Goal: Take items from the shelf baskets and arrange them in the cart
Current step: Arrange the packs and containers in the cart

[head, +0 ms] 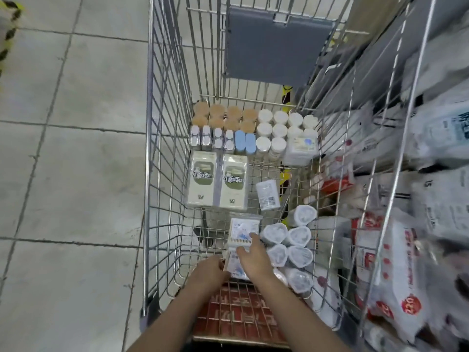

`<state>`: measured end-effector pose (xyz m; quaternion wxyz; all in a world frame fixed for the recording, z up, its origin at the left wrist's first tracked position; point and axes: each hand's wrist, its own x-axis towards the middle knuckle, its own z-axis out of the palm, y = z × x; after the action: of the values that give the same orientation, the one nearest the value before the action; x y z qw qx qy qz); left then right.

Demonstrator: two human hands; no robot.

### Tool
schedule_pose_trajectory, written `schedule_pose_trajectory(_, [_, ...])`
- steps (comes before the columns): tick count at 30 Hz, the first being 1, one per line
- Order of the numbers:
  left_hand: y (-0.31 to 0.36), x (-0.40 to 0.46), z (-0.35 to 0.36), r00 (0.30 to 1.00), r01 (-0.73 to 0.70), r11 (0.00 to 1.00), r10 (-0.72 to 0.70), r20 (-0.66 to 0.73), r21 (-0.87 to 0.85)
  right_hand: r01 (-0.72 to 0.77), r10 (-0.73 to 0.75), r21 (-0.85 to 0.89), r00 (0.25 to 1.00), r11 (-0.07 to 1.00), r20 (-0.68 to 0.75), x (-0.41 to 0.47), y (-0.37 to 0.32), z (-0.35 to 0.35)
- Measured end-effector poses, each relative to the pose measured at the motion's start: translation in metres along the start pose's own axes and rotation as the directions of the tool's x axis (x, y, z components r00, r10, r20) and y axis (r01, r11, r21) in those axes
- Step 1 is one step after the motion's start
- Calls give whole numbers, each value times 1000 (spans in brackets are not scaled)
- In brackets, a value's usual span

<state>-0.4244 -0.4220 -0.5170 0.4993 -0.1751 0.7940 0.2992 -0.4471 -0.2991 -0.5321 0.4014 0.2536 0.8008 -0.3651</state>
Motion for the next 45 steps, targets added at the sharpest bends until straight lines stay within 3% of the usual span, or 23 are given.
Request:
schedule_pose_trajectory(5, [-1, 43, 19, 999, 34, 998, -34, -9, 61, -132, 114, -135, 984, 982, -135, 30, 1, 22])
schedule_pose_trajectory(10, [3, 57, 32, 994, 108, 990, -104, -46, 86, -193, 172, -157, 975, 969, -138, 39, -1, 36])
schedule_pose_trajectory(15, [3, 62, 30, 995, 94, 990, -93, -22, 106, -224, 207, -125, 969, 966, -137, 41, -1, 39])
schedule_pose_trajectory(21, [-20, 56, 5, 976, 213, 977, -213, -46, 6, -211, 205, -41, 971, 977, -120, 44, -7, 39])
schedule_pose_trajectory(24, [-38, 52, -6, 949, 301, 949, -307, -74, -91, -263, 279, 107, 945, 959, -169, 49, -10, 39])
schedule_pose_trajectory(27, [-46, 52, -5, 930, 298, 933, -331, -160, -201, -303, 360, 245, 904, 921, -233, 52, -12, 43])
schedule_pose_trajectory(31, [-43, 48, 2, 893, 290, 908, -370, -256, -302, -307, 323, 103, 899, 946, -296, 54, -10, 50])
schedule_pose_trajectory(33, [-43, 47, 3, 884, 294, 901, -383, -268, -318, -306, 328, 118, 888, 945, -324, 56, -9, 54])
schedule_pose_trajectory(39, [-38, 39, -4, 895, 236, 914, -337, -293, -330, -248, 371, 352, 864, 902, -340, 42, -10, 59])
schedule_pose_trajectory(45, [-22, -10, -16, 943, 77, 975, -139, -301, -208, -190, 414, 547, 851, 815, -322, -10, -14, 38])
